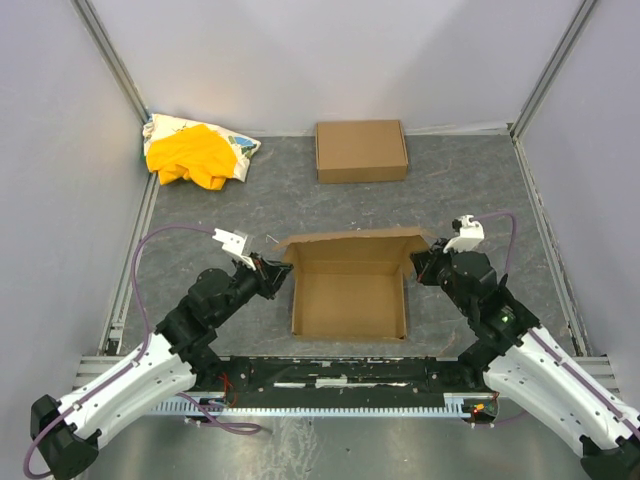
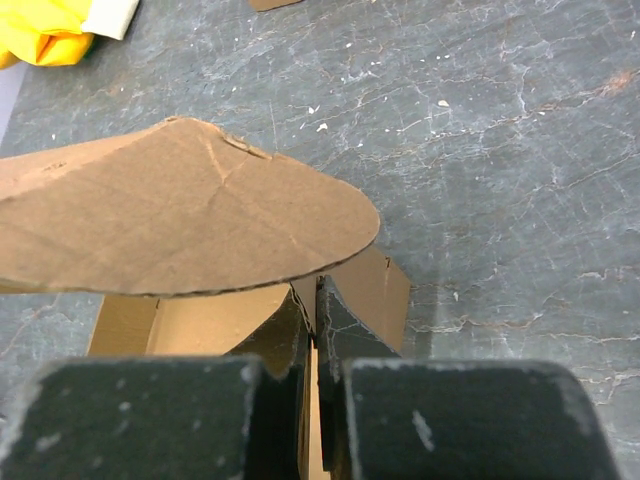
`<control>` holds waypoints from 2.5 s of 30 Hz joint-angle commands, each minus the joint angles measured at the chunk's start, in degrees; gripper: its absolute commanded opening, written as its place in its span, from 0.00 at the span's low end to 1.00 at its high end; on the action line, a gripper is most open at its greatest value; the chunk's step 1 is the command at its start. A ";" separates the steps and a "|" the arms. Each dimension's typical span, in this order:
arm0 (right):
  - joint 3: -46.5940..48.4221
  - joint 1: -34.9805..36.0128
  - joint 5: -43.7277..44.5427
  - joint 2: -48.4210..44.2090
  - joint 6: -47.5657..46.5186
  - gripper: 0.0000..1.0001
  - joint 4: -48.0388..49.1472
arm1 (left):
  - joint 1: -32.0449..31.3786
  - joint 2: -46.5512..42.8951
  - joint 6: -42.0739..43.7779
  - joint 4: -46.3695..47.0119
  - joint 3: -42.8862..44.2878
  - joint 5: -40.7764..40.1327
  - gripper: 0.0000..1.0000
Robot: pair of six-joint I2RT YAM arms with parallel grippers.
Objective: Fold the paper box
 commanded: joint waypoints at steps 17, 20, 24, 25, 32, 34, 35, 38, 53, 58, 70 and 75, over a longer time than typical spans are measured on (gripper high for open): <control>-3.44 6.32 -12.10 2.17 1.91 0.24 -4.24 | -1.10 -1.32 -4.96 -4.15 -2.63 1.65 0.11; -4.07 6.49 -10.89 -1.54 1.44 0.37 -7.11 | -1.19 -2.55 -4.87 -5.88 -2.46 0.68 0.10; -3.40 6.45 -6.99 -8.68 1.23 0.40 -12.72 | -1.13 -4.86 -5.09 -8.11 -2.25 -0.53 0.07; -3.04 6.47 -5.64 -10.10 1.24 0.38 -14.10 | -1.16 -5.53 -5.13 -8.55 -2.26 -0.75 0.07; -0.66 6.47 -4.04 -12.32 0.39 0.43 -17.08 | -1.29 -9.84 -6.02 -10.16 -2.39 -0.18 0.11; -0.17 6.47 -4.47 -11.41 0.52 0.45 -16.90 | -1.25 -11.09 -6.67 -11.28 -1.88 0.01 0.12; 0.02 6.49 -4.85 -10.89 0.33 0.45 -16.54 | -1.27 -11.60 -6.83 -11.86 -1.59 0.01 0.12; 1.29 6.47 -5.77 -9.51 -0.49 0.46 -16.41 | -1.27 -12.76 -7.29 -13.11 -0.40 0.21 0.12; 22.37 6.45 -5.59 -0.53 -9.60 0.52 -29.79 | -1.27 -13.40 -6.89 -15.58 1.97 -0.43 0.13; 21.70 6.43 -6.15 -2.43 -9.46 0.52 -26.64 | -1.27 -13.33 -6.39 -18.57 6.56 0.73 0.14; 24.05 6.45 -6.95 1.18 -8.46 0.53 -31.82 | -1.27 -15.44 -6.27 -25.08 14.35 -0.41 0.16; 21.77 6.43 -13.80 1.37 -9.41 0.58 -32.30 | -1.19 -14.80 -5.78 -25.25 15.95 -0.40 0.17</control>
